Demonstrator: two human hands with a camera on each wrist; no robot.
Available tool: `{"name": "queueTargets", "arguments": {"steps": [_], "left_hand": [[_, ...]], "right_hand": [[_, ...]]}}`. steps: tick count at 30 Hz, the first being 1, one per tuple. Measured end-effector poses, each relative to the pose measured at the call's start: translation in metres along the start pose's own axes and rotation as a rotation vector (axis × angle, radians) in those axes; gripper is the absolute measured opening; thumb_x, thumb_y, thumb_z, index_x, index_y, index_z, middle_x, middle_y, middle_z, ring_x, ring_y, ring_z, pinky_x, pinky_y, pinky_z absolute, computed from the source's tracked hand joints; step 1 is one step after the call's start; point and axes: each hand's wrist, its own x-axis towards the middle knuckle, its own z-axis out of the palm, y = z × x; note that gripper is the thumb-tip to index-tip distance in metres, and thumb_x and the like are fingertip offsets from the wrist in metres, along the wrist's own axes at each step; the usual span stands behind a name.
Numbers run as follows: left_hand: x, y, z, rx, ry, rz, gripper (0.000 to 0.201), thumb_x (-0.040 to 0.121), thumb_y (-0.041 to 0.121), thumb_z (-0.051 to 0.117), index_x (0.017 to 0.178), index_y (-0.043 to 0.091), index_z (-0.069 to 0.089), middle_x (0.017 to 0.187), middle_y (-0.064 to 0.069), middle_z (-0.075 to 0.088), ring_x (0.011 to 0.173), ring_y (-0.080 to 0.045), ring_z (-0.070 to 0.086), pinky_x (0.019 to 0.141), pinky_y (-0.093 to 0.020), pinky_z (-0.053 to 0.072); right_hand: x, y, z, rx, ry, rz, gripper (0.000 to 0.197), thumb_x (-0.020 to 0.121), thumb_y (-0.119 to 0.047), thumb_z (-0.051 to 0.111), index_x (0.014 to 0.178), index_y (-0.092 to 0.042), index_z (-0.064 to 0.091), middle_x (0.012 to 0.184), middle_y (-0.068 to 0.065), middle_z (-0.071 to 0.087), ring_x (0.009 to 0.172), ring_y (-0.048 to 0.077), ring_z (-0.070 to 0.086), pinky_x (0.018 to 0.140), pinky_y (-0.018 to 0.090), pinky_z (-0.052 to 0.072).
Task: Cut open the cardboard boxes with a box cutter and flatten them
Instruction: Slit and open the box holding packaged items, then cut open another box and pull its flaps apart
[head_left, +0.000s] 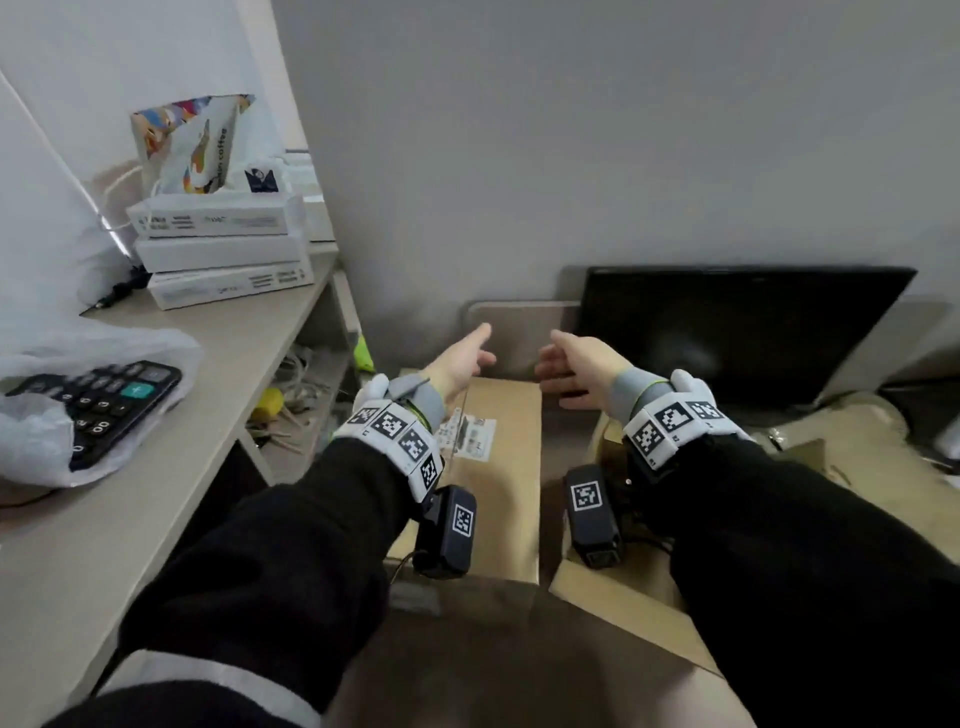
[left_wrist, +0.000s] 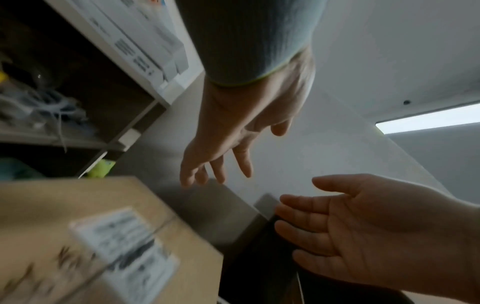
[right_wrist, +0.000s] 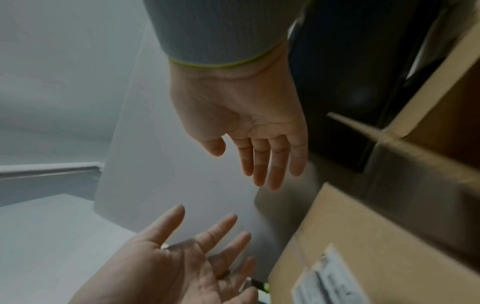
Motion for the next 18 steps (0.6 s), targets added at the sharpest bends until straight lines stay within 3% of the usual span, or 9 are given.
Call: {"name": "queueTargets", "arguments": {"steps": [3, 6, 8, 10, 12, 14, 16, 18], "left_hand": [[-0.005, -0.019, 0.031, 0.072, -0.091, -0.053, 0.063, 0.099, 0.053, 0.029, 0.137, 0.007, 0.049, 0.147, -0.012, 0.039, 0.139, -0.03, 0.028, 0.115, -0.041, 0.017], [-0.009, -0.036, 0.072, 0.146, -0.209, -0.056, 0.057, 0.099, 0.05, 0.035, 0.134, 0.008, 0.051, 0.142, -0.008, 0.044, 0.136, -0.025, 0.033, 0.105, -0.036, 0.022], [-0.013, -0.042, 0.098, 0.179, -0.278, -0.05, 0.055, 0.096, 0.052, 0.041, 0.133, 0.012, 0.052, 0.143, -0.007, 0.043, 0.137, -0.026, 0.032, 0.106, -0.039, 0.023], [-0.015, -0.045, 0.12, 0.204, -0.354, -0.058, 0.059, 0.094, 0.052, 0.046, 0.14, 0.015, 0.045, 0.152, -0.006, 0.033, 0.141, -0.027, 0.026, 0.111, -0.043, 0.021], [-0.016, -0.044, 0.136, 0.25, -0.346, -0.043, 0.065, 0.093, 0.051, 0.05, 0.146, 0.015, 0.038, 0.155, -0.007, 0.028, 0.142, -0.029, 0.024, 0.113, -0.044, 0.02], [-0.015, -0.045, 0.147, 0.346, -0.307, -0.015, 0.079, 0.08, 0.062, 0.056, 0.145, 0.018, 0.04, 0.155, -0.009, 0.029, 0.14, -0.03, 0.028, 0.115, -0.046, 0.022], [-0.008, -0.051, 0.159, 0.425, -0.264, -0.025, 0.089, 0.071, 0.068, 0.055, 0.144, 0.02, 0.041, 0.154, -0.01, 0.029, 0.139, -0.03, 0.031, 0.115, -0.047, 0.025], [-0.01, -0.049, 0.168, 0.443, -0.198, -0.048, 0.082, 0.081, 0.063, 0.055, 0.147, 0.017, 0.036, 0.156, -0.012, 0.022, 0.14, -0.032, 0.027, 0.115, -0.047, 0.024]], "right_hand": [[-0.019, 0.028, -0.019, -0.084, 0.091, 0.057, 0.039, 0.1, -0.034, 0.038, 0.121, -0.008, 0.059, 0.124, 0.01, 0.063, 0.111, 0.027, 0.06, 0.096, 0.039, 0.04], [-0.046, 0.055, -0.043, -0.138, 0.2, 0.048, 0.033, 0.098, -0.028, 0.044, 0.114, -0.005, 0.062, 0.117, 0.014, 0.063, 0.102, 0.025, 0.058, 0.083, 0.031, 0.044], [-0.059, 0.071, -0.062, -0.248, 0.271, 0.046, 0.036, 0.098, -0.03, 0.046, 0.118, -0.005, 0.062, 0.121, 0.012, 0.062, 0.112, 0.027, 0.056, 0.093, 0.033, 0.042], [-0.069, 0.086, -0.082, -0.414, 0.364, 0.072, 0.038, 0.096, -0.036, 0.046, 0.123, -0.014, 0.061, 0.126, 0.008, 0.059, 0.119, 0.028, 0.052, 0.099, 0.034, 0.039], [-0.078, 0.1, -0.101, -0.657, 0.477, 0.136, 0.04, 0.092, -0.045, 0.045, 0.124, -0.028, 0.06, 0.134, 0.008, 0.052, 0.126, 0.031, 0.044, 0.104, 0.039, 0.037], [-0.085, 0.112, -0.12, -0.811, 0.547, 0.221, 0.042, 0.088, -0.047, 0.046, 0.128, -0.034, 0.055, 0.142, 0.01, 0.038, 0.135, 0.033, 0.028, 0.109, 0.047, 0.029], [-0.092, 0.128, -0.144, -0.794, 0.567, 0.303, 0.045, 0.088, -0.042, 0.049, 0.132, -0.03, 0.051, 0.146, 0.014, 0.029, 0.138, 0.036, 0.02, 0.113, 0.047, 0.022], [-0.093, 0.148, -0.165, -0.694, 0.526, 0.37, 0.053, 0.087, -0.034, 0.053, 0.139, -0.027, 0.043, 0.146, 0.017, 0.028, 0.135, 0.038, 0.026, 0.111, 0.043, 0.026]]}}
